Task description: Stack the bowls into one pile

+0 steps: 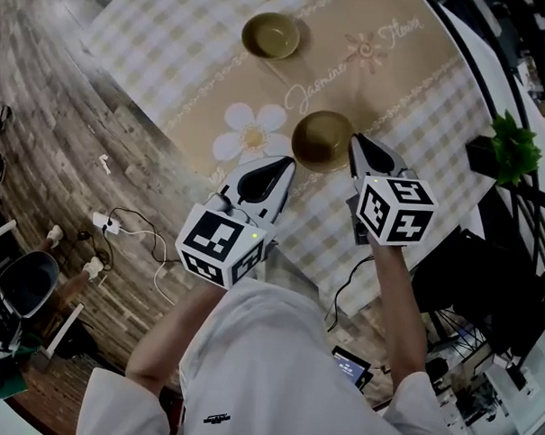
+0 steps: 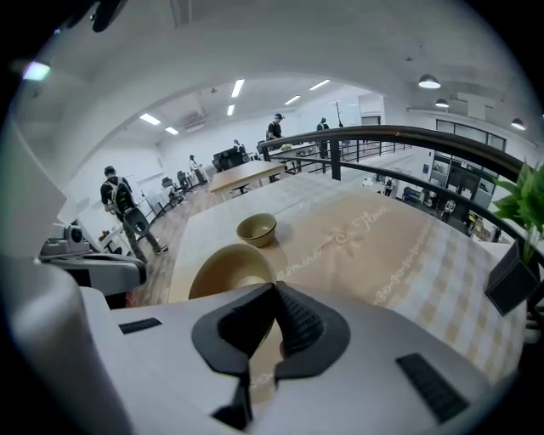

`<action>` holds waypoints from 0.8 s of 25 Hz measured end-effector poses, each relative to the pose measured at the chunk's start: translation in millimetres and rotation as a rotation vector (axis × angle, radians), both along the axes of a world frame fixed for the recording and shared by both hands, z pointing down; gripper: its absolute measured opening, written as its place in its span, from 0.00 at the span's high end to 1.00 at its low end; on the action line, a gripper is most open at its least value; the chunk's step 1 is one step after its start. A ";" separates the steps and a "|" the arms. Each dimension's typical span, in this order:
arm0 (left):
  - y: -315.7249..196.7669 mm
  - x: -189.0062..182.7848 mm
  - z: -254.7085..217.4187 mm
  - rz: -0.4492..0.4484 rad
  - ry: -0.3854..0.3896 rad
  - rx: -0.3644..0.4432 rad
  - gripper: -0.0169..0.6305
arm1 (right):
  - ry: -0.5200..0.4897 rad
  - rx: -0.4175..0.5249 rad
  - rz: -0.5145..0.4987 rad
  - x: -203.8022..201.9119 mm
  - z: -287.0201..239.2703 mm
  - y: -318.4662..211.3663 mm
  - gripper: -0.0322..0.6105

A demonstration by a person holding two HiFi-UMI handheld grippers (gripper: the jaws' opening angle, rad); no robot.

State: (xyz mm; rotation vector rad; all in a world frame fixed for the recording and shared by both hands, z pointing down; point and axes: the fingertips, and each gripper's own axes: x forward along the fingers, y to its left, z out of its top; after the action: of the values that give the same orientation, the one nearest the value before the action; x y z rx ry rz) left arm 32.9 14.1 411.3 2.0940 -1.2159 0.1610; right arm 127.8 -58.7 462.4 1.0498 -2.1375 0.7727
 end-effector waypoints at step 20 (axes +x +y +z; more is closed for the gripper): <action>-58.4 -107.0 16.6 -0.089 -0.015 -0.007 0.95 | -0.027 0.049 -0.033 -111.0 -5.0 -83.5 0.89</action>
State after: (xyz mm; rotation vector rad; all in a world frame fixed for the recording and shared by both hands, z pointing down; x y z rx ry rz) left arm -74.0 -44.3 427.9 2.0318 -1.3127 0.1397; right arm 16.8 -142.2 457.4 1.0321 -2.2009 0.7258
